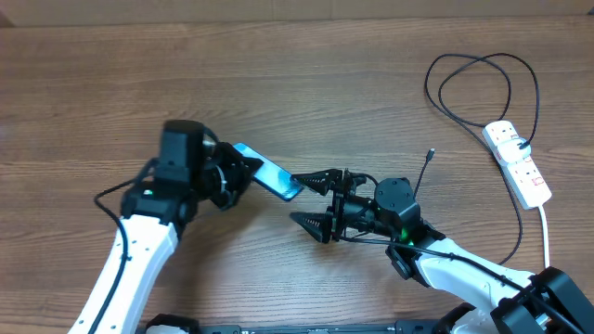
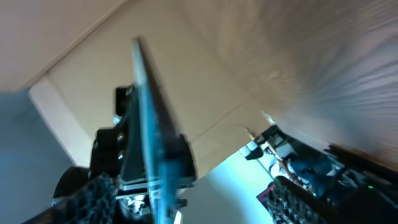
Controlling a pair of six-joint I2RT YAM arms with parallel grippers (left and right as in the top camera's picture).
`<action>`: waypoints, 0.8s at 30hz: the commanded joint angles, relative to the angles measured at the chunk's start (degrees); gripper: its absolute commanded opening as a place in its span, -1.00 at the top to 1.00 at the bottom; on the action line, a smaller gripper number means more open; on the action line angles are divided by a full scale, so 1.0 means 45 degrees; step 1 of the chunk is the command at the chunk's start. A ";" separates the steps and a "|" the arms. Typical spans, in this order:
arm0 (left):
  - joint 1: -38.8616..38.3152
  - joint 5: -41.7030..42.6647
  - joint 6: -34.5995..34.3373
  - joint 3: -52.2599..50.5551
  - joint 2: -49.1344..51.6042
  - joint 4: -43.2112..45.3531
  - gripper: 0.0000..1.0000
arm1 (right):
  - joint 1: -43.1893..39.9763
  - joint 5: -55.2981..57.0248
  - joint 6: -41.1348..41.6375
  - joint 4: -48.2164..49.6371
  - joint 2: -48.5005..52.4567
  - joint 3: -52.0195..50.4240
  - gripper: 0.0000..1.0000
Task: Plug charger to phone and switch on socket
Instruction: 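Open the right gripper and pull it away, left gripper holding phone upright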
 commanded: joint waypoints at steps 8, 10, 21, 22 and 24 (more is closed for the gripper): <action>0.2089 0.5362 0.4750 0.0107 0.0806 -0.0369 0.92 | 0.0058 0.0884 -0.4163 -0.1428 -0.0112 0.0160 -1.00; 0.2089 0.6256 0.5396 0.0107 0.1292 -0.0374 0.92 | 0.0053 0.1413 -0.5178 -0.1783 -0.0112 0.0155 -1.00; 0.2079 0.9646 0.8723 0.0107 0.3575 -0.0384 0.92 | 0.0019 0.4051 -1.2483 -0.2914 -0.0112 0.0160 -1.00; 0.2079 0.9748 0.8947 0.0107 0.3643 -0.0379 0.92 | 0.0019 0.4056 -1.3474 -0.2905 -0.0117 0.0160 -1.00; 0.2079 0.9826 0.9141 0.0107 0.3662 -0.0379 0.92 | 0.0010 0.4056 -1.4843 -0.2905 -0.0117 0.0160 -0.99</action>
